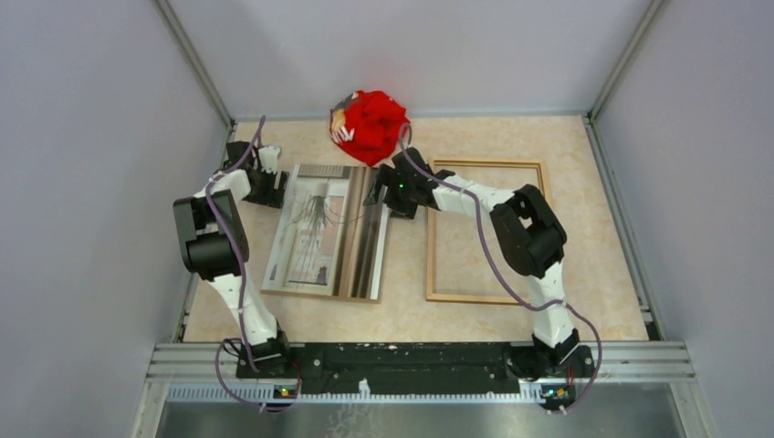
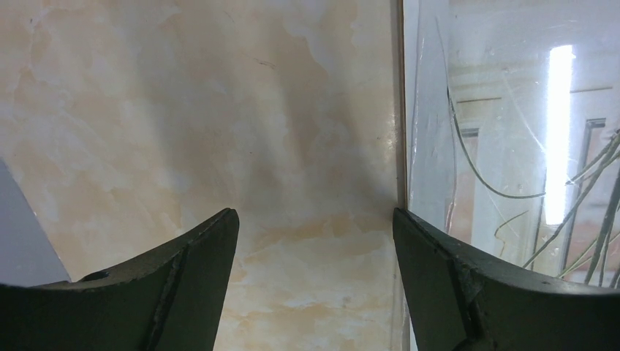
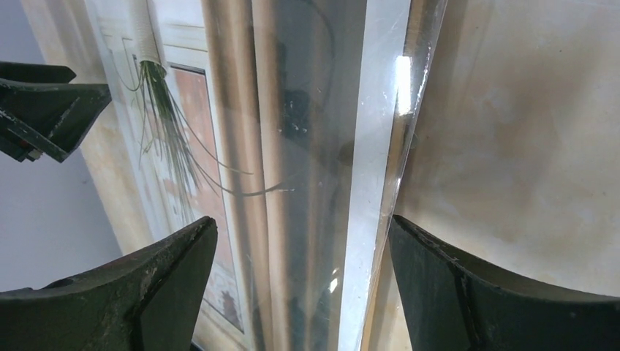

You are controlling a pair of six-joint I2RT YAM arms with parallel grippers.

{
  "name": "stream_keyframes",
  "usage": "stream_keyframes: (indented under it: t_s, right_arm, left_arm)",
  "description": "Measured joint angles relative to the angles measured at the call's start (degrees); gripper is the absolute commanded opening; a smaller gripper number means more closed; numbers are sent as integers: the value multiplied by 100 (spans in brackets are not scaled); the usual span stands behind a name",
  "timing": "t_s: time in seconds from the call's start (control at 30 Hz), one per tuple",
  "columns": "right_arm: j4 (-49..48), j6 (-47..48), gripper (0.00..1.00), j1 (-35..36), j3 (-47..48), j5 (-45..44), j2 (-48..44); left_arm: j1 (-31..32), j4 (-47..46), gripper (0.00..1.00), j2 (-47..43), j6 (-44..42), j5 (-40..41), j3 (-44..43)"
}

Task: Put the photo into the frame
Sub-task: Pick up the photo frame item at the center of the board.

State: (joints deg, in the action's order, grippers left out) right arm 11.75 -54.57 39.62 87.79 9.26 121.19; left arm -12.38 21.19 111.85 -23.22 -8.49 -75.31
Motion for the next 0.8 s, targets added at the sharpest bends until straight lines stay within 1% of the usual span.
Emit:
stream_keyframes:
  t_s: [0.17, 0.33, 0.47, 0.8]
  right_arm:
    - [632, 323, 84, 111, 483, -240, 2]
    - [1438, 809, 84, 260, 1388, -732, 81]
    - [1816, 1095, 83, 358, 1934, -1062, 227]
    - [2579, 1580, 83, 632, 2415, -1611, 955]
  left_arm:
    - [4, -2, 84, 0, -24, 0, 0]
    - [17, -9, 84, 0, -50, 24, 0]
    - [24, -9, 84, 0, -55, 33, 0]
    - [39, -9, 84, 0, -81, 42, 0]
